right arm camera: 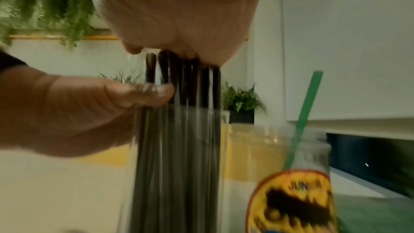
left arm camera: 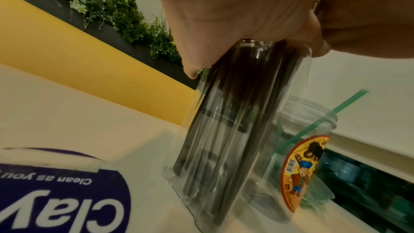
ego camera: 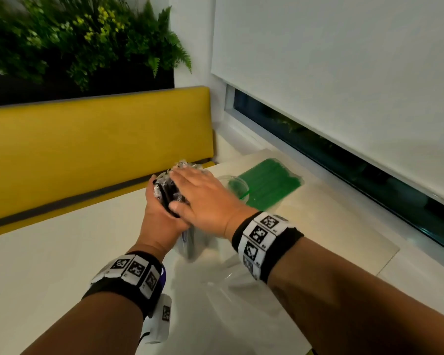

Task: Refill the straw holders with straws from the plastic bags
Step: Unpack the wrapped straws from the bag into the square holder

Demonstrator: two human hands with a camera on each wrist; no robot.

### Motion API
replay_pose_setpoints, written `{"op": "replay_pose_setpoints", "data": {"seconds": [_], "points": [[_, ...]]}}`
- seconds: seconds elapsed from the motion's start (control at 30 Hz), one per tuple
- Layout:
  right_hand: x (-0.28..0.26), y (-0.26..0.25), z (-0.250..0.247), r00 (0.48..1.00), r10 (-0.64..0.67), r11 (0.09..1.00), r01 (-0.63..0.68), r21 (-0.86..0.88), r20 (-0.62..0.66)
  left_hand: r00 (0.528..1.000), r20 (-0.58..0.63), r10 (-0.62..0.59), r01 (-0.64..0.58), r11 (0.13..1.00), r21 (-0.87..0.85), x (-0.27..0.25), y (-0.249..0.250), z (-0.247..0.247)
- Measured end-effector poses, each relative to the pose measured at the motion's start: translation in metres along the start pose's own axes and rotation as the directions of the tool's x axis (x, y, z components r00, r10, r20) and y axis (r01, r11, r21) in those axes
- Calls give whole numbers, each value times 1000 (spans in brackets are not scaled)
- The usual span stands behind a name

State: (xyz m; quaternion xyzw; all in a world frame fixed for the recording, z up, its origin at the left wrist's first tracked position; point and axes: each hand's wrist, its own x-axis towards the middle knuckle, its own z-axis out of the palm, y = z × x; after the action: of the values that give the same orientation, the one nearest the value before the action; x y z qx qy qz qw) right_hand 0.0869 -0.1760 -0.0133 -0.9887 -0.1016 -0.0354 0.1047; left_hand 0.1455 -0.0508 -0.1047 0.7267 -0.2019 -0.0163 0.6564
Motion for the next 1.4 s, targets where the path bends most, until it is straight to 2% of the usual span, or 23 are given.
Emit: {"op": "replay_pose_setpoints", "data": {"seconds": [0.1,0.13,0.2,0.23,0.27,0.3,0.37,0.43,0.5,0.57,0.63,0.7,0.73,0.8,0.83,0.9,0.93,1.0,1.07,1.13,1.2,1.3,1.4], "points": [[-3,-4,-13,998,-47,998,49,-35,46,1000,0,6,-6,1000,0,-1,1,1],[-2,-3,-22,995,-76,996,73,-53,-63,1000,2,-10,10,1000,-21,-1,1,1],[-1,-2,-36,918,-64,998,55,-33,-391,999,-14,-33,32,999,-31,0,-3,-2],[1,0,-36,893,-23,999,31,9,-450,999,-17,-36,36,999,-21,1,-5,-4],[3,2,-33,932,18,999,0,49,-362,999,-15,-42,42,999,-9,0,-6,-5],[4,2,-26,985,55,997,-46,61,-164,999,-3,-44,44,999,-5,1,-6,-5],[5,3,-16,977,120,991,-128,39,176,998,13,-59,59,998,16,0,-3,-6],[2,5,-25,973,109,986,-132,102,204,999,-27,-34,37,994,104,-4,5,-6],[-11,5,-47,992,116,957,-124,261,46,988,-145,54,-11,958,286,-11,19,-5],[-34,13,-66,972,203,877,-125,463,-121,945,-215,246,-125,879,460,-24,36,-2],[-70,24,-76,949,243,811,-85,579,-200,835,-159,527,-366,747,555,-41,62,6],[-106,38,-75,973,222,761,-133,635,-63,697,10,717,-624,600,502,-61,81,22],[-123,43,-69,975,208,740,-208,640,77,658,140,739,-716,557,421,-72,83,32],[-154,45,-47,914,146,776,-343,529,378,651,416,635,-759,564,326,-90,65,53],[-164,42,-30,886,125,861,-320,395,447,685,529,501,-717,595,363,-98,50,63],[-179,45,19,937,145,979,-183,93,317,741,657,135,-572,639,514,-107,20,82],[-183,47,45,957,162,985,-170,11,240,742,670,-36,-501,634,589,-109,9,90],[-188,52,89,919,292,953,-303,-1,263,740,625,-248,-361,637,681,-107,-4,101],[-190,55,116,901,360,924,-381,43,242,743,610,-276,-360,603,711,-103,-11,106],[-191,55,126,909,383,910,-401,101,163,773,605,-191,-408,582,704,-96,-26,108],[-195,54,128,929,337,933,-350,76,151,776,614,-143,-442,571,692,-90,-26,110],[-201,56,123,968,222,975,-221,-22,118,764,597,-245,-380,577,723,-84,-9,116],[-204,59,122,994,84,994,-79,-73,70,839,496,-225,-237,669,704,-82,-1,119]]}}
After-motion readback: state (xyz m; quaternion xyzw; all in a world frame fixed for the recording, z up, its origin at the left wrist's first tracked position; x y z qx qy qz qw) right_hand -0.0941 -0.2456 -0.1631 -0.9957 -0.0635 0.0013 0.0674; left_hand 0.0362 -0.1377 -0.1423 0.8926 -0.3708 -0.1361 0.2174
